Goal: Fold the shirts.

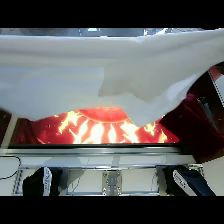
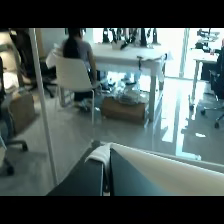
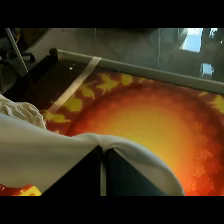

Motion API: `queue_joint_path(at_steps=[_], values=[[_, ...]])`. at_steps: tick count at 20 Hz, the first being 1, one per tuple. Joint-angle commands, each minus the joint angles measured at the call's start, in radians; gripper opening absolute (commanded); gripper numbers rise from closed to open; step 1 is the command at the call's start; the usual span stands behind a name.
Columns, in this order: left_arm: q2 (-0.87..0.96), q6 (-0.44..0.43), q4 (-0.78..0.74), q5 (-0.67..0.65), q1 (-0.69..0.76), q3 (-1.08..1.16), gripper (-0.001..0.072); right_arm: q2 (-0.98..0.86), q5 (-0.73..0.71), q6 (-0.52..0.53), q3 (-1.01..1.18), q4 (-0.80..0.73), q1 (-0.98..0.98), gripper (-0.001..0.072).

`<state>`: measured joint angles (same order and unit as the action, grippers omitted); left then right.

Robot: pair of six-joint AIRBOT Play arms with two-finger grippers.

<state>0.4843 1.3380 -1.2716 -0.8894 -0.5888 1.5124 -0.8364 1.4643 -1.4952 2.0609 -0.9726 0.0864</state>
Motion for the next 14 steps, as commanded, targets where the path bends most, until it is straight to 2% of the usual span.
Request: queue_joint_path(at_steps=[1,3,6,8,11,14], values=[[0.035,-0.061,-0.006,-0.032,-0.01,0.137,0.001,0.029,-0.013,-0.072,0.07,0.004,0.0,0.0007],[0.085,-0.064,0.031,-0.105,0.016,0.139,0.001,0.005,-0.008,-0.073,0.045,-0.005,0.0,0.0007],[0.246,-0.065,0.121,-0.251,0.139,0.1,0.001,-0.066,0.046,-0.075,-0.138,-0.007,0.0,0.0007],[0.416,-0.071,0.103,-0.365,0.265,0.043,0.001,-0.138,-0.035,-0.027,-0.315,-0.031,0.0,0.0007],[0.705,-0.069,-0.077,-0.307,0.426,-0.019,0.0011,-0.278,-0.211,0.034,-0.489,-0.053,0.0,0.0007],[0.987,-0.067,-0.146,-0.135,0.472,-0.019,0.0012,-0.488,-0.38,0.069,-0.551,-0.049,0.0,0.0008]])
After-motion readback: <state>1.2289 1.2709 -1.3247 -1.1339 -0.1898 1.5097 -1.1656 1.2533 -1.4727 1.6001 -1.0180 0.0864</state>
